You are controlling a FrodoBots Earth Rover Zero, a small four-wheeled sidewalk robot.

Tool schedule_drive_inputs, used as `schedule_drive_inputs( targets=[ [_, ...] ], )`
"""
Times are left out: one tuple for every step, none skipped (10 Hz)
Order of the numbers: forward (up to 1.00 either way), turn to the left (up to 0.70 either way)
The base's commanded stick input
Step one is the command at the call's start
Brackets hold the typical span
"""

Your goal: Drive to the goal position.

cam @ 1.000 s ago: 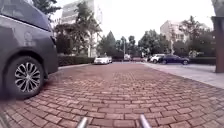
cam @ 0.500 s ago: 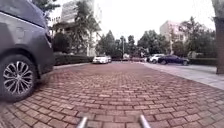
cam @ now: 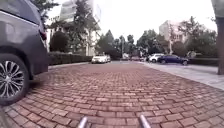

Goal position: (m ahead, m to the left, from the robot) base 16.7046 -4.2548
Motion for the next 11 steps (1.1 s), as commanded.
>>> schedule_drive_inputs(
  targets=[
    [0.45,0.0],
    [0.45,0.0],
    [0.45,0.0],
    [0.45,0.0],
    [0.45,0.0],
    [0.45,0.0],
    [0.45,0.0],
    [0.45,0.0],
    [0.45,0.0],
    [0.45,0.0],
    [0.45,0.0]
  ],
)
